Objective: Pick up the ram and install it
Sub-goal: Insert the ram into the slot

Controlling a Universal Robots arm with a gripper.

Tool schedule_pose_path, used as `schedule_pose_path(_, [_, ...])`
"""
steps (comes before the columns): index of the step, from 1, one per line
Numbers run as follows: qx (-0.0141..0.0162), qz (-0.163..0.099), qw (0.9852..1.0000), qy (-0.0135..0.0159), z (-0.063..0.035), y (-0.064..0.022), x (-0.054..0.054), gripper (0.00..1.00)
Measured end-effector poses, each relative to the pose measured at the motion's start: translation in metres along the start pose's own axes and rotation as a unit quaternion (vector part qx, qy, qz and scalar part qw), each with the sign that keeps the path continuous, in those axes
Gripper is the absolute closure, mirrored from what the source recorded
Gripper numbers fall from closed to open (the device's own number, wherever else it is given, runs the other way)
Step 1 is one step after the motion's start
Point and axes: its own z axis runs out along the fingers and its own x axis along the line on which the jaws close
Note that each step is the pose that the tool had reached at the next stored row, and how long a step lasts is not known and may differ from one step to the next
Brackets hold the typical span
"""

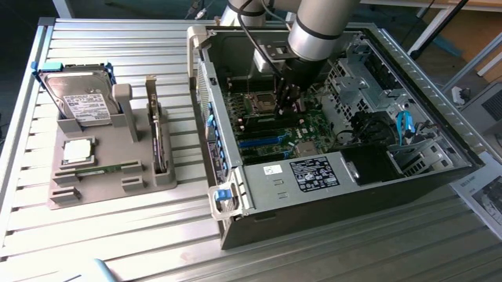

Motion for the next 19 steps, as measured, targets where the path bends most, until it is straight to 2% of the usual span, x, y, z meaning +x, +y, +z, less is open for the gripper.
schedule_pose_path(6, [0.0002, 0.007, 1.0, 0.0023, 0.0029, 0.0, 0.0, 0.87])
schedule_pose_path(8, [0.0, 0.007, 1.0, 0.0072, 0.003, 0.0, 0.0002, 0.87])
schedule_pose_path(12, [-0.0001, 0.007, 0.9999, 0.0117, 0.0031, 0.0, 0.0002, 0.87])
schedule_pose_path(14, [-0.0003, 0.007, 0.9999, 0.0151, 0.0031, 0.0, 0.0002, 0.87])
schedule_pose_path(19, [-0.0002, 0.007, 0.9999, 0.0151, 0.0036, 0.0, 0.0002, 0.87])
